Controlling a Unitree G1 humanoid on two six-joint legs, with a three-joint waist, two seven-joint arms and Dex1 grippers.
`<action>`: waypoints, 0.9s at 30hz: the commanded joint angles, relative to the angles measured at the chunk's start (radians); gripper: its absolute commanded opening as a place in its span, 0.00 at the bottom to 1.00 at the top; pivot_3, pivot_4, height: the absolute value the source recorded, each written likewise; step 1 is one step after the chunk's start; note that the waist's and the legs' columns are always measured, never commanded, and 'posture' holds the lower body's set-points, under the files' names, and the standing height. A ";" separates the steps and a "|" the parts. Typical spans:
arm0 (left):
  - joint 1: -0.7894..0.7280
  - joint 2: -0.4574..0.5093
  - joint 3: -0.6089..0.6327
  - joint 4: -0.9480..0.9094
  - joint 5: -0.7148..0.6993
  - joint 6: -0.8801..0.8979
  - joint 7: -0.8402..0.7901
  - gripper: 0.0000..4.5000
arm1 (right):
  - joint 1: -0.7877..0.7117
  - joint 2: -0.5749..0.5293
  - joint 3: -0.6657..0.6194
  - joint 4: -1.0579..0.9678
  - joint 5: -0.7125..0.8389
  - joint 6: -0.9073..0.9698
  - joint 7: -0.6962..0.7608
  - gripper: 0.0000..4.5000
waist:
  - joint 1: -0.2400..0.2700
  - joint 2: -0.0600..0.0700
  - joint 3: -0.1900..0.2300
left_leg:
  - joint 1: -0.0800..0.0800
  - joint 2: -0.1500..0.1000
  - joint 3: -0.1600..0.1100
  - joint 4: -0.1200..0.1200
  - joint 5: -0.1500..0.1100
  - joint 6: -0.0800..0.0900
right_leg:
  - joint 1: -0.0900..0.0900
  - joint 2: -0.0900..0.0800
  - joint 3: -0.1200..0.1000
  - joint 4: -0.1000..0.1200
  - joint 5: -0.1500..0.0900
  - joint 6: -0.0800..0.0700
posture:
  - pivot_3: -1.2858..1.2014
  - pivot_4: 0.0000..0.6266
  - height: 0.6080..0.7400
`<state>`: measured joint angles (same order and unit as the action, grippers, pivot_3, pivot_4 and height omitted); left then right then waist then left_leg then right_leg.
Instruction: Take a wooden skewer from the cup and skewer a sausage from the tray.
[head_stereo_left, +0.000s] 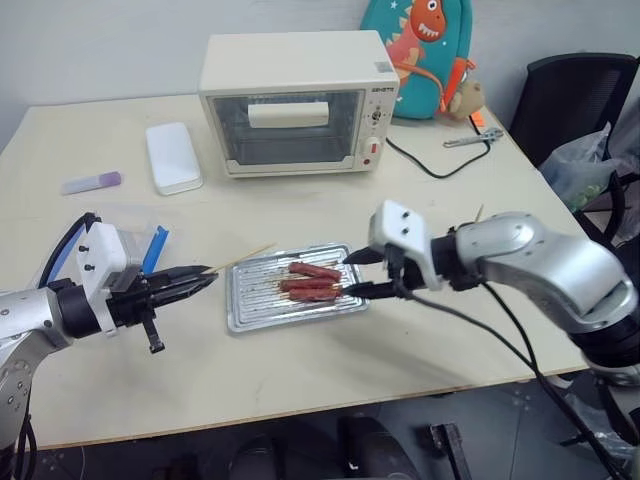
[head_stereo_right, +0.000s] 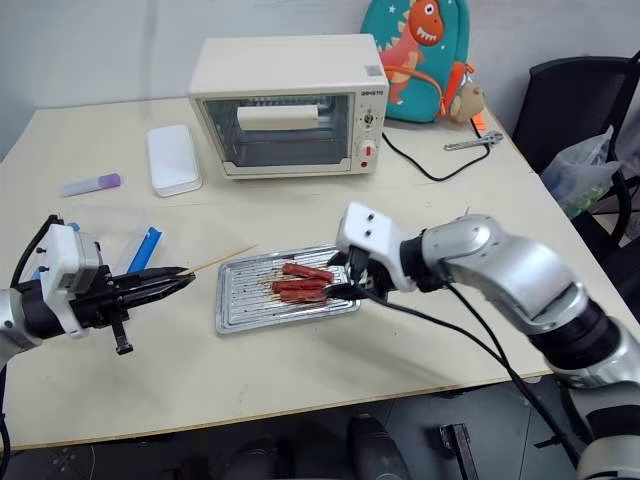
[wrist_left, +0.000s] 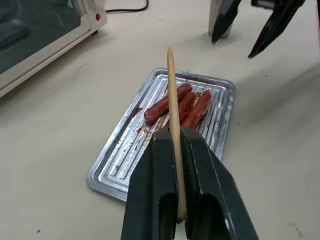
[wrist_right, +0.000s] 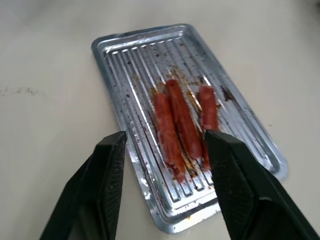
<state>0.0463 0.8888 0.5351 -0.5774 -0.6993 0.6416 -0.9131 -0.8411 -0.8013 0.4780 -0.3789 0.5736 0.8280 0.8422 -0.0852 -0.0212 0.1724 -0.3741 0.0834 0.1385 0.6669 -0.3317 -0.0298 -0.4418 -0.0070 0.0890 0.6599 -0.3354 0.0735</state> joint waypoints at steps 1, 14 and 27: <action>0.028 0.028 0.069 -0.056 -0.046 0.020 -0.007 0.00 | -0.028 0.076 0.017 0.029 -0.059 0.004 0.005 0.55 | -0.001 0.000 0.000 | 0.000 0.000 0.000 0.000 0.000 0.000 | 0.000 0.000 0.000 0.000 0.000 0.000 | 0.52 0.24 1.00; 0.024 0.046 0.091 -0.056 -0.055 0.027 0.024 0.00 | -0.003 0.231 0.087 0.214 -0.248 -0.057 0.079 0.31 | -0.003 0.000 0.000 | 0.001 0.000 0.004 0.000 0.000 0.000 | -0.002 0.001 0.000 0.002 -0.001 -0.002 | 0.52 0.24 1.00; -0.015 0.051 0.061 -0.038 -0.045 0.016 0.028 0.00 | 0.006 0.277 0.064 0.273 -0.317 -0.076 0.111 0.26 | -0.005 0.000 0.000 | 0.002 0.000 0.006 0.000 0.000 0.000 | -0.002 0.001 -0.001 0.003 -0.001 -0.002 | 0.52 0.24 1.00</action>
<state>0.0422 0.9256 0.5826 -0.6121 -0.7406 0.6749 -0.8868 -0.8388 -0.5317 0.5776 -0.0876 0.2643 0.7617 0.9438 -0.0899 -0.0215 0.1721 -0.3720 0.0832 0.1444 0.6668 -0.3315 -0.0302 -0.4440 -0.0056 0.0881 0.6634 -0.3364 0.0717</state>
